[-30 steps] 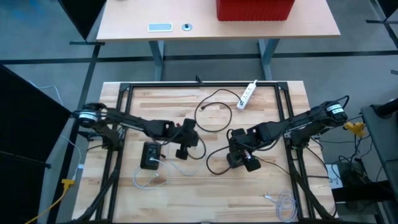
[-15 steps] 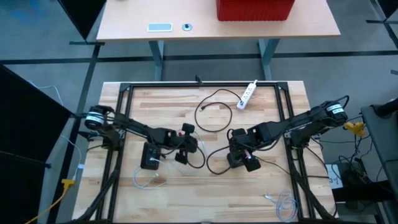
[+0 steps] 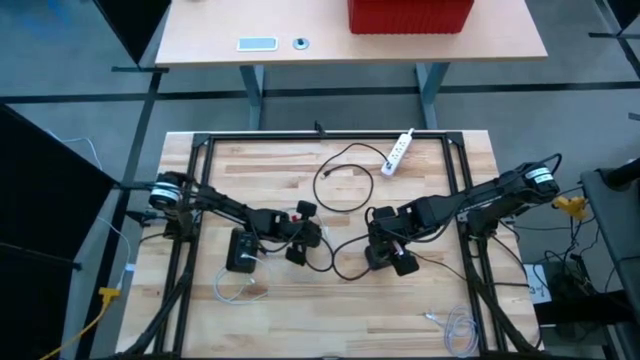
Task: Insert USB
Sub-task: Insert the top white charger cable into the right black outlet extension
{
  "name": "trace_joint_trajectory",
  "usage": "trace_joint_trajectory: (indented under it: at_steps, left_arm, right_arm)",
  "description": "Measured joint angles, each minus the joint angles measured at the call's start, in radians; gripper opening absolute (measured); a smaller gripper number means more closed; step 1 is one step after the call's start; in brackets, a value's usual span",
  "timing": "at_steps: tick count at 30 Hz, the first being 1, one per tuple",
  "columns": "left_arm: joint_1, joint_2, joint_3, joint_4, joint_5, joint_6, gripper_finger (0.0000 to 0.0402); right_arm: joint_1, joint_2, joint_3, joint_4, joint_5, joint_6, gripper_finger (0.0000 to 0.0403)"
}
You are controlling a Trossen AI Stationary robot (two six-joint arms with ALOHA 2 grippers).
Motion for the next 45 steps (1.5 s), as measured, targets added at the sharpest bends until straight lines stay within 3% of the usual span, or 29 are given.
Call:
trace_joint_trajectory:
  at_steps: [4,18,40,45]
  left_arm:
    - [0.002,0.005,0.000,0.018,-0.010,0.027,0.0000]
    - [-0.019,-0.169,0.002,-0.073,-0.052,0.026,0.0000]
    - [-0.003,-0.019,0.003,-0.012,-0.042,0.155,0.0012]
    - [-0.009,-0.054,0.003,-0.044,-0.038,0.169,0.0024]
  right_arm:
    - [0.000,0.000,0.000,0.001,0.001,0.008,0.0263]
    - [0.000,0.000,0.000,0.004,0.002,0.023,0.0263]
    - [0.000,0.000,0.000,0.008,0.000,0.025,0.0263]
    - [0.000,0.000,0.000,0.009,0.000,0.028,0.0263]
